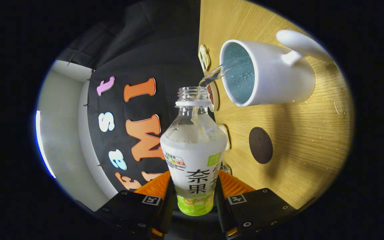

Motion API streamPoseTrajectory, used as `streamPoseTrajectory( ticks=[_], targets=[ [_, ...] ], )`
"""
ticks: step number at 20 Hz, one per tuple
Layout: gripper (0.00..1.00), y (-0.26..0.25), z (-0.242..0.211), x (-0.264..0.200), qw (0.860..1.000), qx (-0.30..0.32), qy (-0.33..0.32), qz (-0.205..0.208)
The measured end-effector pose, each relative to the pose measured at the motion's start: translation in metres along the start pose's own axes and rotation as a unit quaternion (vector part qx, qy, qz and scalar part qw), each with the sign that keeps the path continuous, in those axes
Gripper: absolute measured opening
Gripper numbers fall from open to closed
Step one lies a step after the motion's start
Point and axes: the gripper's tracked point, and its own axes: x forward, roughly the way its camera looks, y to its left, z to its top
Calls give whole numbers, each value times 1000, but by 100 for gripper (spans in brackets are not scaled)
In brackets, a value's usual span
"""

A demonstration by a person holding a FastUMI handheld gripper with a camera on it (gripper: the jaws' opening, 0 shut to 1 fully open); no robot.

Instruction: Take the bottle from table, then pour the juice into the cup, finally place the bottle on the coaster

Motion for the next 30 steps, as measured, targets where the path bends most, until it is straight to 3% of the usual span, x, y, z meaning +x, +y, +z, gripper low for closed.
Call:
streamPoseTrajectory(
  ticks=[30],
  targets=[
    [58, 27, 12, -13, 995, 95, -13, 6]
  ],
)
